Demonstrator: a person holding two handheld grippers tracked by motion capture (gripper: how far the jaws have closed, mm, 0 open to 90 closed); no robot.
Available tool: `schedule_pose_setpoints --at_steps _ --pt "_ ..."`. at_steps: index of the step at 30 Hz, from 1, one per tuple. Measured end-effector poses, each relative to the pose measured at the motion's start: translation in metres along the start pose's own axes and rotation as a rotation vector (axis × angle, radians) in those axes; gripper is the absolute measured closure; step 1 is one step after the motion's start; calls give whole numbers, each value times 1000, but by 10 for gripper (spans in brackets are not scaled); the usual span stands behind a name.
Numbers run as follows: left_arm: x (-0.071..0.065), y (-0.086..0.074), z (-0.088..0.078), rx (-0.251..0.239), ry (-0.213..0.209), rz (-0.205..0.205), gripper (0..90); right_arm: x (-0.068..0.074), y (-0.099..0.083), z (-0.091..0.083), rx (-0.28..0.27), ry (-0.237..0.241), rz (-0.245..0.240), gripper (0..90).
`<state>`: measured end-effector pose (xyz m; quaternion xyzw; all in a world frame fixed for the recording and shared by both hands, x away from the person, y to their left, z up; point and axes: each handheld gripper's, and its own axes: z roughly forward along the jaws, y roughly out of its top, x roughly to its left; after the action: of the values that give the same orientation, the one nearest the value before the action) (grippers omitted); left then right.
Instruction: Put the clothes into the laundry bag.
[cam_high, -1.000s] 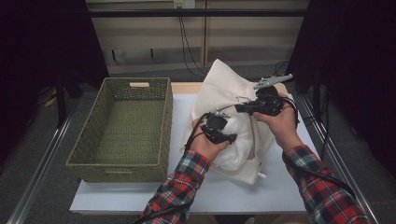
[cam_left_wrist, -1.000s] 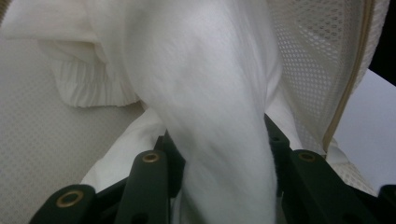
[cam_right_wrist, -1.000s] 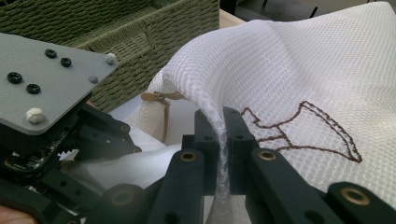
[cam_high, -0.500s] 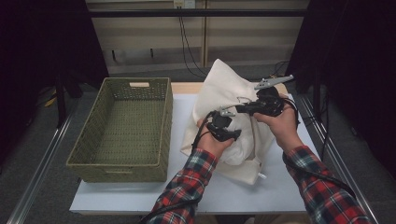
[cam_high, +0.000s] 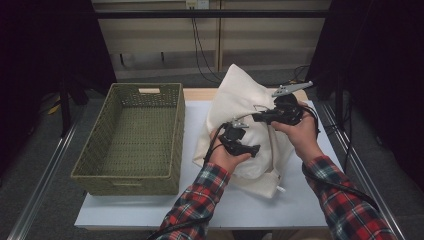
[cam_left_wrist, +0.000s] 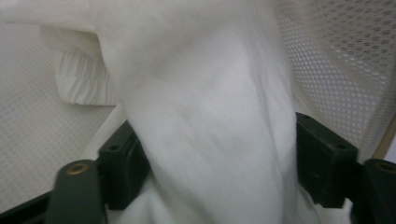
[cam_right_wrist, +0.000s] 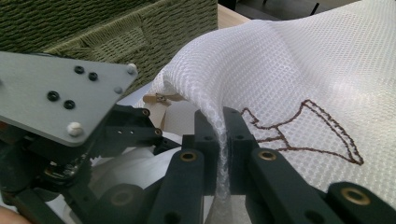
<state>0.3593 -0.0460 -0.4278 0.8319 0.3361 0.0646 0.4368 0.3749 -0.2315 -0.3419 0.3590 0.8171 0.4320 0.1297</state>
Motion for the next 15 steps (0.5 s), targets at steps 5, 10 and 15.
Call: schedule_pose_setpoints --at_steps 5,10,15 --pt "3 -2 -9 17 -3 6 178 0 0 3 7 0 -2 866" --pt "7 -6 -19 21 11 9 145 -1 0 4 10 -3 -4 866" --pt "11 -10 -25 1 10 -4 134 -1 2 6 17 -6 -9 866"
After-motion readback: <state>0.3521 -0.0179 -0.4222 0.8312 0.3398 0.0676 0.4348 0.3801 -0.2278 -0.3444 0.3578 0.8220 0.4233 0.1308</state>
